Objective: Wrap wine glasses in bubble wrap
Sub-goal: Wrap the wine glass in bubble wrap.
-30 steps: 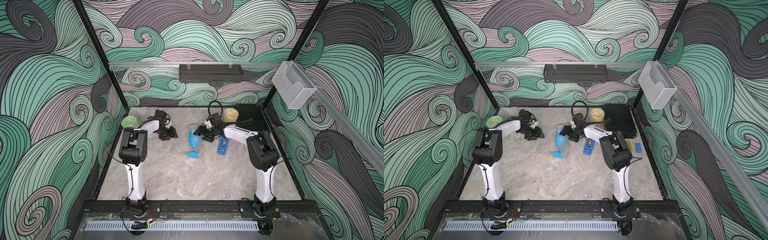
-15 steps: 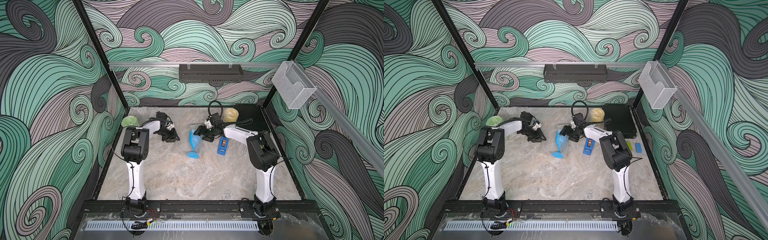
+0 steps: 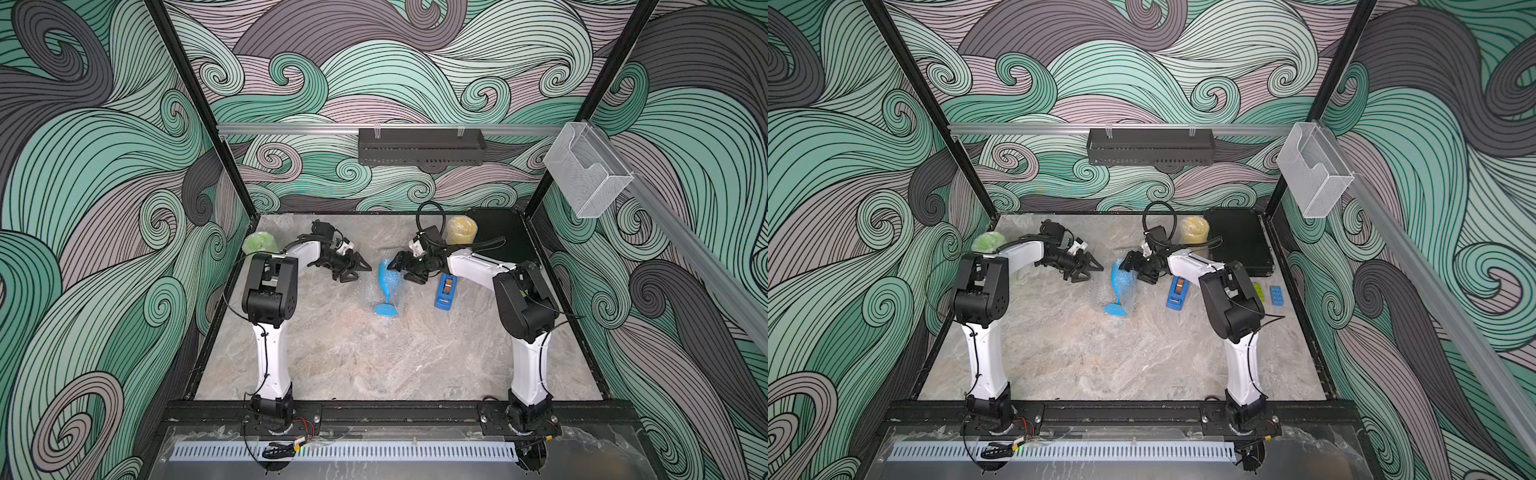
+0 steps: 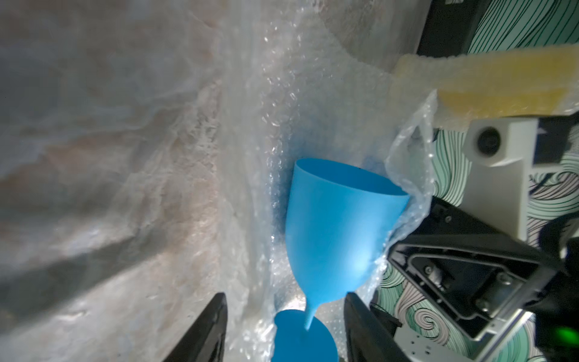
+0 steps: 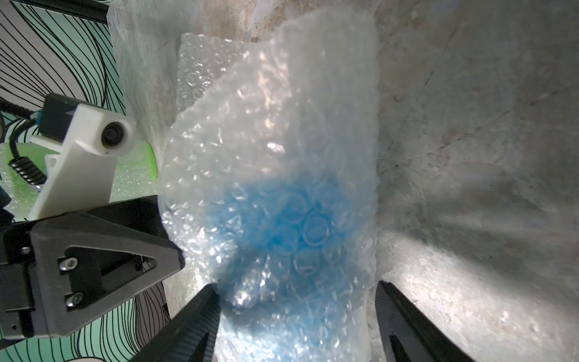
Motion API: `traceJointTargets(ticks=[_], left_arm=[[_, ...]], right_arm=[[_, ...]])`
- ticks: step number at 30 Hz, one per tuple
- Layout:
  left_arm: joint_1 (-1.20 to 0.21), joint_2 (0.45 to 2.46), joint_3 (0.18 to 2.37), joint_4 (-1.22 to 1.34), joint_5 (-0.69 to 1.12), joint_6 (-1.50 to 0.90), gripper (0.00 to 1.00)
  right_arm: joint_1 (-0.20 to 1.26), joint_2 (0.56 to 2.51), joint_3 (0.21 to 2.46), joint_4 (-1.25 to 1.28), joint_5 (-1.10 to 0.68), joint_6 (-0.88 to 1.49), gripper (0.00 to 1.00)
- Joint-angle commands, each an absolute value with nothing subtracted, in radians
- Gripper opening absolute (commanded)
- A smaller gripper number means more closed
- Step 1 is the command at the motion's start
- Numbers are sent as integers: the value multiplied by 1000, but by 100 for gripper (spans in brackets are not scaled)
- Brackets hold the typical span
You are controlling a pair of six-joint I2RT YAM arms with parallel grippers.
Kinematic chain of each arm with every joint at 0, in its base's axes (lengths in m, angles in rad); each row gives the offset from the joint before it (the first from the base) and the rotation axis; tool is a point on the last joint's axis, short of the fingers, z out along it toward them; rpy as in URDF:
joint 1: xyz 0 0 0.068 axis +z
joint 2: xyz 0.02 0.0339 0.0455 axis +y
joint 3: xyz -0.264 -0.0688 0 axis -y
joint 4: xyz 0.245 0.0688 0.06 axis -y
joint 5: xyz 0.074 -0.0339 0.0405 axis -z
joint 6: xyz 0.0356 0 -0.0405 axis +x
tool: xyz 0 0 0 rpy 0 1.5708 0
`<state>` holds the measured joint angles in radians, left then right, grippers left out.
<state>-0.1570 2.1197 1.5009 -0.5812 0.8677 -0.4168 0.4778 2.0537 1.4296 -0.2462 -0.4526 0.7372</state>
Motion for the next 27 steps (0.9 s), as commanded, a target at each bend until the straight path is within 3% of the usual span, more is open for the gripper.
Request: traceJointTargets(ticks=[1, 4, 12, 19, 27], left_arm=[[-146, 2123, 1494, -541, 930, -473, 65], [-139, 2125, 1485, -517, 934, -498, 66], [-136, 2091, 1515, -586, 816, -447, 28], [-139, 2087, 1521, -591, 832, -440, 3], [-178, 2014, 1491, -533, 888, -480, 1]], right_arm=[[477, 2068, 1431, -290, -428, 739, 80], [477, 2064, 1429, -291, -427, 738, 80], [477, 2063, 1427, -292, -426, 738, 80], [480, 2063, 1424, -290, -422, 745, 80], [487, 2060, 1413, -285, -411, 761, 80]])
